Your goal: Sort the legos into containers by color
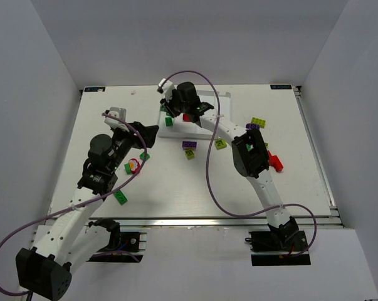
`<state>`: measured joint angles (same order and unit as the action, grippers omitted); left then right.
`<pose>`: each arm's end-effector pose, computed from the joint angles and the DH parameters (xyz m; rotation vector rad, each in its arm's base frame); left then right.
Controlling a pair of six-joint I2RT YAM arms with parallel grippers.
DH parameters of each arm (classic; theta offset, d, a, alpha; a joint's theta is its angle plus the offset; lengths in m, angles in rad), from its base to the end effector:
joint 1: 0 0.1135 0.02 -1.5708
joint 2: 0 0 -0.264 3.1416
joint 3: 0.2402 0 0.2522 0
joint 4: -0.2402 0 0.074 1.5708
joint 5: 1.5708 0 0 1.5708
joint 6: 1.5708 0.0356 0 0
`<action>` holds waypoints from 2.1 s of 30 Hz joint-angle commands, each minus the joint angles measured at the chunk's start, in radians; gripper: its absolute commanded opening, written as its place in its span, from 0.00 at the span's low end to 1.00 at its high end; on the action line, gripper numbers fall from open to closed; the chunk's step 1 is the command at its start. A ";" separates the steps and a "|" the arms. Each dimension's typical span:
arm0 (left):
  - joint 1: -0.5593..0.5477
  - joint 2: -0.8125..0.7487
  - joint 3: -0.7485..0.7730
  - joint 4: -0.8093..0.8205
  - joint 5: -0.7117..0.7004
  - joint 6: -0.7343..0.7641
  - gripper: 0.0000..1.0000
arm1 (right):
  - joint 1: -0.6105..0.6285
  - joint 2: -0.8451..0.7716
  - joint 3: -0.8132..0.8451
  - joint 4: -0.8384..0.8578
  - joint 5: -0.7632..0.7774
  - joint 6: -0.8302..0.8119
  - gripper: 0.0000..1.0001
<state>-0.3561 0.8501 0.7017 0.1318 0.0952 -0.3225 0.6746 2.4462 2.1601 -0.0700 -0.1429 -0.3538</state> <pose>0.1922 -0.0751 0.3332 0.1030 1.6169 -0.6025 0.4475 0.3644 0.2330 -1.0364 1.6388 0.3518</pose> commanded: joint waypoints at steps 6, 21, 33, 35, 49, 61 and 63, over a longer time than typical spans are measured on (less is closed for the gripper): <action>0.003 0.010 0.001 -0.004 0.018 0.008 0.88 | -0.038 0.059 0.102 0.093 -0.026 0.019 0.45; 0.003 0.036 0.001 -0.020 -0.014 0.030 0.90 | -0.043 0.073 0.138 0.037 -0.043 0.050 0.58; 0.003 0.283 0.116 -0.241 -0.213 -0.023 0.98 | -0.156 -0.724 -0.711 -0.062 -0.615 0.012 0.50; 0.002 0.343 0.130 -0.274 -0.213 -0.015 0.98 | -0.153 -0.928 -0.833 -0.030 -0.629 0.004 0.25; -0.021 0.720 0.340 -0.518 -0.250 0.244 0.76 | -0.162 -1.313 -1.191 -0.076 -0.850 -0.069 0.46; -0.021 0.862 0.406 -0.624 -0.380 0.368 0.75 | -0.167 -1.397 -1.293 0.048 -0.785 -0.028 0.33; -0.021 0.876 0.410 -0.627 -0.382 0.378 0.75 | -0.165 -1.405 -1.309 0.059 -0.787 -0.021 0.34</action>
<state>-0.3752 1.7199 1.0733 -0.4694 -0.2508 0.0063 0.5106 1.0691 0.8719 -0.0807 -0.9333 -0.3931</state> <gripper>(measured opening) 0.751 0.333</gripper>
